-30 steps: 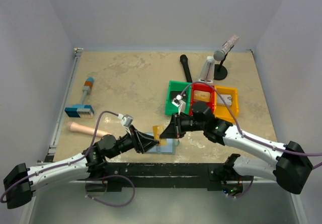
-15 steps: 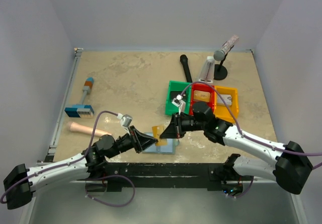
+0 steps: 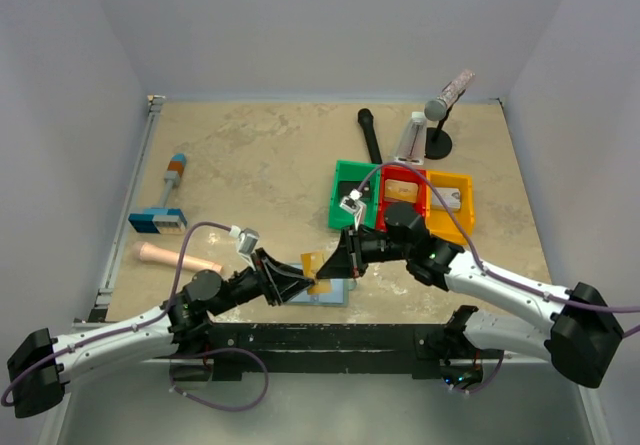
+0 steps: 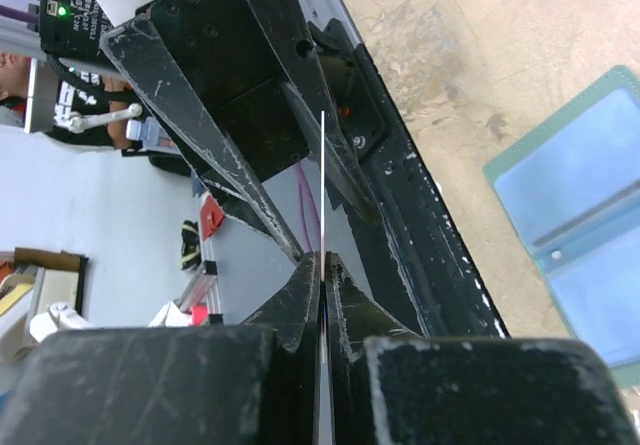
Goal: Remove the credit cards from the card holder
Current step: Place the credit card in the storage box.
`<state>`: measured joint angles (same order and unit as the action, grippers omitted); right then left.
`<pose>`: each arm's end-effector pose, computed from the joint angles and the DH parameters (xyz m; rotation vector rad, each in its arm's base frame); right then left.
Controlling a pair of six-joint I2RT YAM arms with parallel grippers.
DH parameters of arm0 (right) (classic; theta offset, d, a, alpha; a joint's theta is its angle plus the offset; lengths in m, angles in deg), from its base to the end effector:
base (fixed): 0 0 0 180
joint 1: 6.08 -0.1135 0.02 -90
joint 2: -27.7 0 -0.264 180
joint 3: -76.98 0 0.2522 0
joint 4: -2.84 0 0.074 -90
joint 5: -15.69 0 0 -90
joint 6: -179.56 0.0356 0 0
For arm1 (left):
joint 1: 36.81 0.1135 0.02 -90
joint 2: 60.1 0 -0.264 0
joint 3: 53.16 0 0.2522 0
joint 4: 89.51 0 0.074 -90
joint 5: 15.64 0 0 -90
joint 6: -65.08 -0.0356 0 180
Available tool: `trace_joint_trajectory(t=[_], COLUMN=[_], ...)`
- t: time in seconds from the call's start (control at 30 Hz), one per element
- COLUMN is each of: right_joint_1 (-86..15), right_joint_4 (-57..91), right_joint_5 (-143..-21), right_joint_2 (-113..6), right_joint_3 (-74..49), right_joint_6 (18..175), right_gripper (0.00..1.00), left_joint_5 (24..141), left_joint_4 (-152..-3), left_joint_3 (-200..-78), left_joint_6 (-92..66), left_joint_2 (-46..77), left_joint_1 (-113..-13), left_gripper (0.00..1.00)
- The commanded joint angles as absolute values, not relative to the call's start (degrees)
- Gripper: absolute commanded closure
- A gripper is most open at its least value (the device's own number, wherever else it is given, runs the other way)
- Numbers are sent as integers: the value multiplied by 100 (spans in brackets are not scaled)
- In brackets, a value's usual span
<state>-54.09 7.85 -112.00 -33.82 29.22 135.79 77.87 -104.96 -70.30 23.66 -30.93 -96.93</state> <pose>0.1416 0.1898 0.2527 -0.5644 2.1625 1.6438 0.0706 -0.1272 0.1961 0.2297 1.7138 -1.5216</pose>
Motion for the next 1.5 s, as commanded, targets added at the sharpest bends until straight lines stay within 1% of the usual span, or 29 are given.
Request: trace_joint_trajectory(t=[0.0, 0.1, 0.13, 0.33, 0.6, 0.67, 0.7, 0.73, 0.8, 0.9, 1.07, 1.2, 1.23, 1.33, 1.4, 1.47], right_joint_1=[-5442, -5442, -5442, -5442, -5442, -5425, -5416, -5407, -5372, -5337, -5284, -5249, -5249, -5249, -5249, -5257], right_joint_4=[194, -44, -140, -492, -546, -414, -283, -160, 217, 1252, 3256, 4488, 4786, 5342, 5466, 5475], right_joint_5=[-11710, -11921, -11974, -12133, -12168, -12159, -12150, -12142, -12089, -12001, -11651, -11220, -11079, -10754, -10753, -10814], right_joint_2=[-3453, -3558, -3593, -3708, -3734, -3699, -3673, -3620, -3463, -3111, -2382, -1863, -1775, -1573, -1485, -1467], right_joint_3=[3000, 3035, 3053, 3132, 3149, 3132, 3106, 3088, 3044, 2825, 2316, 1964, 1867, 1656, 1603, 1585], right_joint_6=[13736, 13824, 13859, 14000, 14027, 13992, 13948, 13895, 13738, 13150, 12104, 11532, 11391, 11109, 11012, 10986], right_gripper=[100, 100, 100, 100, 100, 100, 92, 82, 68, 58, 49, 42, 41, 40, 40, 41], left_joint_5=[7954, 8025, 8034, 8227, 8306, 8341, 8385, 8429, 8709, 9604, 10563, 11556, 11724, 12058, 12225, 12314], left_joint_4=[-11248, -11362, -11424, -11732, -11846, -11785, -11741, -11715, -11627, -11101, -10652, -10458, -10266, -9109, -8221, -7648], left_joint_3=[-6956, -6929, -6903, -6815, -6771, -6771, -6780, -6788, -6858, -7253, -7947, -8483, -8607, -9238, -9634, -9925], left_joint_6=[2255, 2263, 2272, 2307, 2325, 2334, 2334, 2360, 2386, 2369, 2264, 2246, 2220, 1852, 1395, 1008], left_joint_2=[-3171, -3145, -3136, -3118, -3153, -3189, -3215, -3241, -3285, -3216, -2444, -1670, -1538, -1317, -1238, -1220], left_joint_1=[-9667, -9667, -9658, -9640, -9631, -9623, -9605, -9570, -9422, -8904, -8735, -8735, -8735, -8744, -8744, -8752], left_gripper=[57, 59, 61, 76, 100, 100, 100, 100, 100, 100, 100, 100, 100, 100, 100, 100])
